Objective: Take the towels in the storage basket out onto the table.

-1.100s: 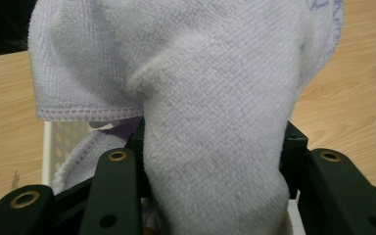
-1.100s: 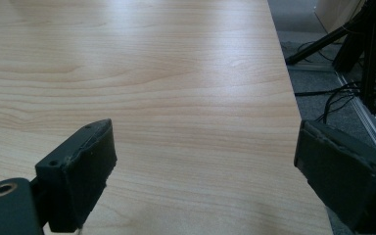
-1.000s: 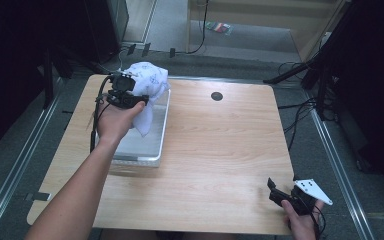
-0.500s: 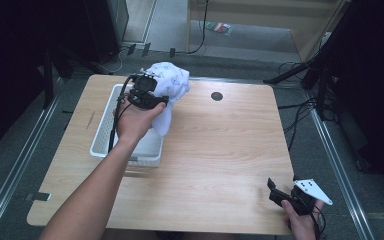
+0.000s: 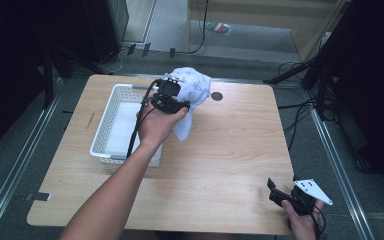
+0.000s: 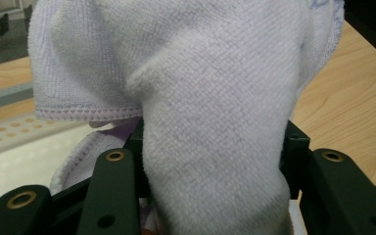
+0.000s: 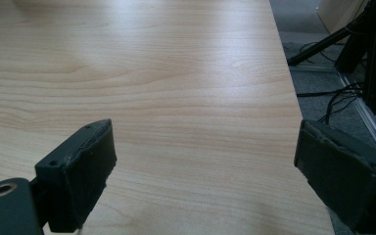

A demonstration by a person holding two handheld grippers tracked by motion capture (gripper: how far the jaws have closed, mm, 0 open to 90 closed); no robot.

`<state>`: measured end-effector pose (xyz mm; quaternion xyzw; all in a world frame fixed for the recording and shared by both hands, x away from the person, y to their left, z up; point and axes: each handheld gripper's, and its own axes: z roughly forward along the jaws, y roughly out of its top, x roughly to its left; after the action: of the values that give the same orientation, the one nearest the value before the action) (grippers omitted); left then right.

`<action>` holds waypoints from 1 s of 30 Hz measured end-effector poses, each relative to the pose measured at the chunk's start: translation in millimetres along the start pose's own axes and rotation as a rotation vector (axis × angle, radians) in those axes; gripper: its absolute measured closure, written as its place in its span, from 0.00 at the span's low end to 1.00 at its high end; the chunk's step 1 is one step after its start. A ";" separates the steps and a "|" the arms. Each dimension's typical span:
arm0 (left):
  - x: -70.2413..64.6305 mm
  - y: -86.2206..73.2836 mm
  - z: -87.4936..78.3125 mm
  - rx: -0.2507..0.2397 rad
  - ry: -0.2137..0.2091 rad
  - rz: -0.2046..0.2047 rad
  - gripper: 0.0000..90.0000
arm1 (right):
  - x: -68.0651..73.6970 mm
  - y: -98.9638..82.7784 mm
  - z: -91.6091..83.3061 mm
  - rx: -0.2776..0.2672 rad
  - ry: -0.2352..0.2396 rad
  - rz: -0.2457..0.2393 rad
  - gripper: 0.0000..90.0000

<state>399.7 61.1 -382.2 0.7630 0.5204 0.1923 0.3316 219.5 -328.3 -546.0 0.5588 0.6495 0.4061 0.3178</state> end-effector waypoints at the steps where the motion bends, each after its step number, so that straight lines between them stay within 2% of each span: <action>1: -3.1 -0.4 2.8 0.004 -0.006 -0.001 0.56 | 0.0 0.0 0.0 -0.001 0.001 0.002 0.09; 3: -5.0 -0.5 4.3 0.006 -0.008 -0.001 0.56 | 0.0 0.0 0.0 -0.001 0.002 0.003 0.09; 5: -13.0 -1.3 9.5 0.011 -0.023 0.001 0.56 | -0.3 0.0 0.0 -0.003 0.003 0.004 0.09; 6: -16.4 -1.7 11.9 0.006 -0.027 -0.011 0.56 | -0.4 0.0 0.0 -0.003 0.003 0.005 0.09; 11: -26.2 -5.2 22.1 0.018 -0.040 -0.015 0.55 | -0.3 0.0 0.1 -0.006 0.003 0.004 0.09; 13: -28.5 -7.9 26.7 0.022 -0.052 -0.009 0.55 | -0.3 -0.1 0.0 -0.005 0.003 0.004 0.09; 19: -33.9 -17.4 41.5 0.032 -0.094 -0.044 0.53 | -0.4 0.0 0.0 -0.004 0.004 0.004 0.09; 23: -39.4 -24.6 52.2 0.050 -0.094 -0.044 0.52 | -0.4 0.0 0.0 -0.003 0.004 0.004 0.09; 27: -39.8 -32.2 60.8 0.067 -0.098 -0.061 0.51 | -0.4 0.0 -0.1 -0.003 0.004 0.005 0.09; 30: -42.0 -39.2 67.8 0.097 -0.104 -0.059 0.50 | -0.4 0.0 0.0 -0.005 0.005 0.005 0.09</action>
<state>400.7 11.1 -455.6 0.7716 0.5333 0.1174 0.3263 219.6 -328.7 -546.0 0.5587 0.6479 0.4097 0.3165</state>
